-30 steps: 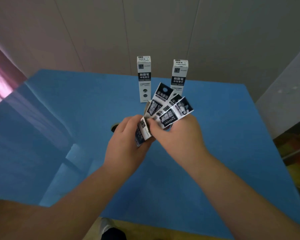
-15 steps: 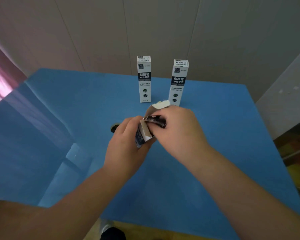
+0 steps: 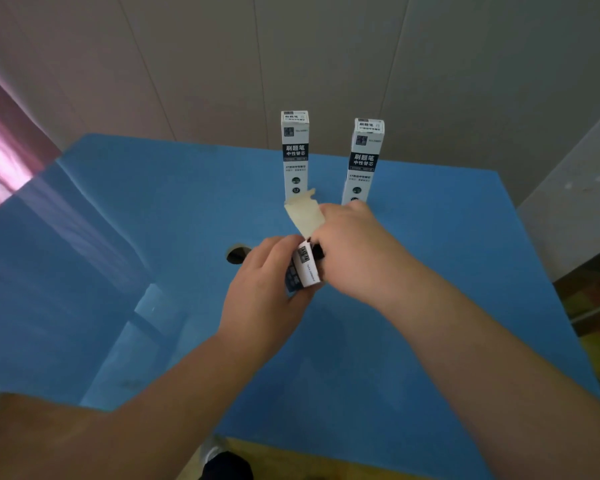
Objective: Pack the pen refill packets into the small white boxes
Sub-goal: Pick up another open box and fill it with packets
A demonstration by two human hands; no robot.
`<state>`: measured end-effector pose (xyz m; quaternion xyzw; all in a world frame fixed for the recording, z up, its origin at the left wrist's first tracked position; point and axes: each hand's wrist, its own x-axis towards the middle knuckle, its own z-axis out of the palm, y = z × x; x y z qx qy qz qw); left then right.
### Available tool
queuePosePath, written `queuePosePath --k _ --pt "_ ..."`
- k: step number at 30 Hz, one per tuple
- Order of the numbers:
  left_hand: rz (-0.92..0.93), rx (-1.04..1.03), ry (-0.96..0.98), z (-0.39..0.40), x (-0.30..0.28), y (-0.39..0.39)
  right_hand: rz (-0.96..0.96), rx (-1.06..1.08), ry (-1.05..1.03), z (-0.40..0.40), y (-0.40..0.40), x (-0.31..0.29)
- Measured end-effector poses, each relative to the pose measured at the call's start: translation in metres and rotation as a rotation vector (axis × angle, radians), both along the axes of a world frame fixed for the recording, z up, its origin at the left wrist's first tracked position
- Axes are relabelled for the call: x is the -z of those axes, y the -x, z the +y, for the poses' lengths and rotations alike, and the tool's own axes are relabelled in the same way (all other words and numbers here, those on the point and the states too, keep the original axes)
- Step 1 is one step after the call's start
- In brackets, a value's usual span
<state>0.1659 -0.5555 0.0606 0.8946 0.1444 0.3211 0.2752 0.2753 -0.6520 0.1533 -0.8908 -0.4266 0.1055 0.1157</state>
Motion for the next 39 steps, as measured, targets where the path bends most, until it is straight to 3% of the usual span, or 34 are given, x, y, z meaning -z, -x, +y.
queuePosePath --k 6,11,14,15,17,19,25,32,36,39 --pt "0.007 -0.021 0.040 0.009 0.001 0.003 0.165 -0.073 -0.294 -0.023 -0.009 -0.025" --pt "-0.002 -0.006 0.028 0.005 0.003 -0.001 0.084 -0.115 -0.091 -0.009 -0.001 -0.014" --pt "0.029 0.023 0.109 0.010 -0.003 0.000 0.113 -0.024 -0.276 -0.015 -0.006 -0.007" --pt "0.039 0.031 0.172 0.012 -0.006 0.001 0.181 0.012 -0.406 -0.019 -0.009 -0.005" --pt "0.035 0.052 0.304 0.016 -0.013 0.002 0.502 0.022 -0.655 -0.029 -0.013 0.000" --pt "0.002 0.085 0.371 0.017 -0.017 0.004 0.692 -0.040 -0.760 -0.039 -0.016 0.005" --pt "-0.075 0.231 0.392 0.012 -0.015 0.006 0.609 -0.065 -0.841 -0.047 -0.017 0.023" --pt "-0.150 0.336 0.197 0.013 -0.013 0.000 0.389 -0.153 -0.845 -0.056 -0.018 0.037" --pt "-0.100 0.338 0.283 0.011 -0.015 0.000 0.239 -0.209 -0.867 -0.060 -0.015 0.041" --pt "-0.098 0.341 0.312 0.009 -0.019 0.001 0.335 -0.176 -0.956 -0.060 -0.010 0.041"
